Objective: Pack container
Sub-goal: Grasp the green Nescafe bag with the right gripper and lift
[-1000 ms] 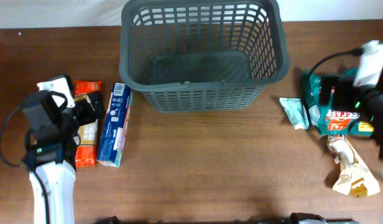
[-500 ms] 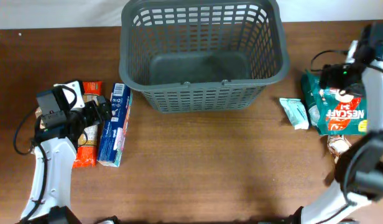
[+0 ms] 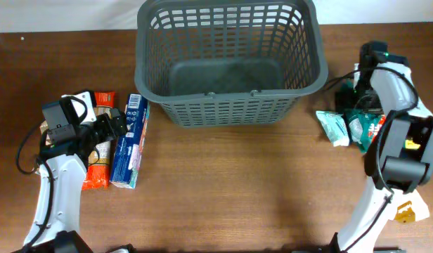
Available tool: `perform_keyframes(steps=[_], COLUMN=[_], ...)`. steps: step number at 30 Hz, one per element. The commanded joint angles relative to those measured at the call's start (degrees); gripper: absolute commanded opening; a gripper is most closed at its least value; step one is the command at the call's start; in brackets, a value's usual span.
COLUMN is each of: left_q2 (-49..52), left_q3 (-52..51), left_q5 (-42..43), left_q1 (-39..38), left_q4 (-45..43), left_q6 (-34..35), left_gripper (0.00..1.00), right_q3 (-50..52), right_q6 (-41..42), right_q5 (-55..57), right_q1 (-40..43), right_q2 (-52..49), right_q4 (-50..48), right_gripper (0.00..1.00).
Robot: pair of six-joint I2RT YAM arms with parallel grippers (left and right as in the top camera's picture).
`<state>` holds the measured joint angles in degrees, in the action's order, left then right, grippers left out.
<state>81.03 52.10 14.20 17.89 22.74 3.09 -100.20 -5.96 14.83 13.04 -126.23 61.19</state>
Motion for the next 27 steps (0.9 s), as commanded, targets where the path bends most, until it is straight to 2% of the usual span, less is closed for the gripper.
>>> perform_keyframes(steps=[1, 6, 10, 17, 22, 27], left_q2=[0.3, 0.3, 0.3, 0.3, 0.3, 0.3], left_q3=[0.9, 0.9, 0.9, 0.9, 0.9, 0.9], left_q5=[0.9, 0.9, 0.9, 0.9, 0.9, 0.9], left_q1=[0.3, 0.3, 0.3, 0.3, 0.3, 0.3], left_q4=[-0.2, -0.2, -0.1, -0.2, -0.1, -0.2], left_q6=[0.5, 0.5, 0.5, 0.5, 0.5, 0.5], left_gripper=[0.99, 0.99, 0.99, 0.99, 0.99, 0.99], right_q3=[-0.2, -0.1, -0.1, -0.4, -3.5, -15.6], right_q6=[2.4, 7.1, 10.3, 11.7, 12.5, 12.5], right_q5=[4.2, 5.3, 5.3, 5.0, 4.9, 2.2], right_q1=[0.2, 0.1, 0.1, 0.2, 0.3, 0.3], right_q2=[-4.4, -8.4, -9.2, -8.0, -2.3, 10.4], right_q4=[-0.1, 0.9, 1.7, 5.4, 8.2, 14.2], right_gripper=[0.96, 0.5, 0.05, 0.04, 0.04, 0.04])
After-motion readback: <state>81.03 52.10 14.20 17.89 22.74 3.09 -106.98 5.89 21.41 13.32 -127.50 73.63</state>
